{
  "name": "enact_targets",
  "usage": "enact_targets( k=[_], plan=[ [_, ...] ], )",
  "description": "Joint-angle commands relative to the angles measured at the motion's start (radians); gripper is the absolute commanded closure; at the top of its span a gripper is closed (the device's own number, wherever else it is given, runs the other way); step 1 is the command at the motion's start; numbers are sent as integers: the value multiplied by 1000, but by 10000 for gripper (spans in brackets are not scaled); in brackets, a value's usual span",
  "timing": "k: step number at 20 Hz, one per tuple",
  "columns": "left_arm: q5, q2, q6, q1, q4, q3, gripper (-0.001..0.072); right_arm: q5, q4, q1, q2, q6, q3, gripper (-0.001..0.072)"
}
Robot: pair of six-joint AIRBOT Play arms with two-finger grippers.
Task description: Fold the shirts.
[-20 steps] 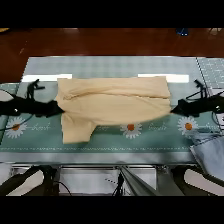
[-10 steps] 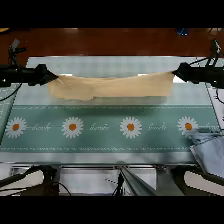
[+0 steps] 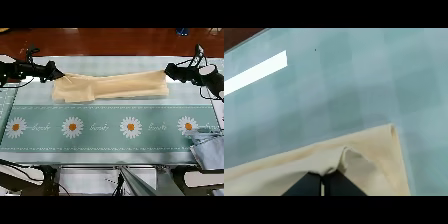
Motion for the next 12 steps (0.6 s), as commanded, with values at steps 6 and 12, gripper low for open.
enact_targets(
  k=[6, 12],
  plan=[
    [7, -133, 0, 4, -21, 69, 572, 23, -115, 10, -74, 1, 3, 676],
    [-111, -122, 0, 64, -107, 69, 162, 143, -281, 9, -69, 1, 3, 451]
  ],
)
